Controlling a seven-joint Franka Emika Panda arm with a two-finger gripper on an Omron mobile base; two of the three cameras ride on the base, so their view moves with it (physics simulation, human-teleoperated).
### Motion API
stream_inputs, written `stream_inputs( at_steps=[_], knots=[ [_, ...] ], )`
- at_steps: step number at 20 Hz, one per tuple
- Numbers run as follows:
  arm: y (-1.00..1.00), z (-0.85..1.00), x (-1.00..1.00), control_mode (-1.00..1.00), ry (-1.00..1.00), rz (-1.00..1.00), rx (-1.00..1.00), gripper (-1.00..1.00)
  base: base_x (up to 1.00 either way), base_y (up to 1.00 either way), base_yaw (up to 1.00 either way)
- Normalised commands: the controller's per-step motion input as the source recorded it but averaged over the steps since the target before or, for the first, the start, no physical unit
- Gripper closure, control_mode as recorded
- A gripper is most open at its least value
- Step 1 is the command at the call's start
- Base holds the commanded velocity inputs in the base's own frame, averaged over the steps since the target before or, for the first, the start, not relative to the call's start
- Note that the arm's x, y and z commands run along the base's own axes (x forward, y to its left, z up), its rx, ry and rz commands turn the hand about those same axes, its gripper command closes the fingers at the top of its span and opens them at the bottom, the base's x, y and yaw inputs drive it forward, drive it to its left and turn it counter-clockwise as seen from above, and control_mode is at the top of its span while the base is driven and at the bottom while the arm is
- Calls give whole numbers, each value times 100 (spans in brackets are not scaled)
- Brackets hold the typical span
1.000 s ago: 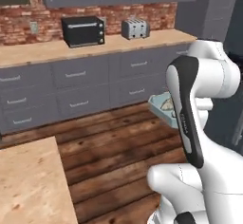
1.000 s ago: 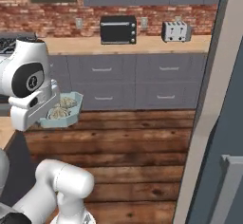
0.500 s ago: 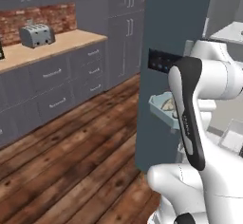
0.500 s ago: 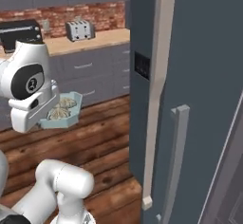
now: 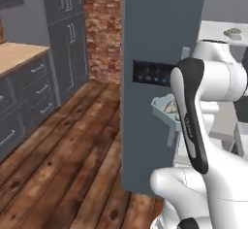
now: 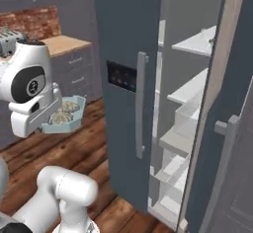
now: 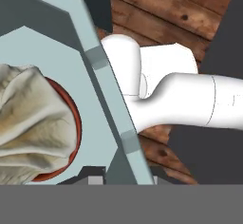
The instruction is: Place two dumplings into each of the tupperware containers and then place the containers in the fridge.
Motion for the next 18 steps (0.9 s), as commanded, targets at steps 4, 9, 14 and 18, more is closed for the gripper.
stream_inputs(
  at_steps=[4,9,14,18],
  knots=[
    [0,0,0,100,0,0,0,100,49,25,-70],
    [0,0,0,100,0,0,0,100,41,15,-68],
    [0,0,0,100,0,0,0,100,48,26,-60],
    [0,0,0,100,0,0,0,100,50,37,-43]
  ],
)
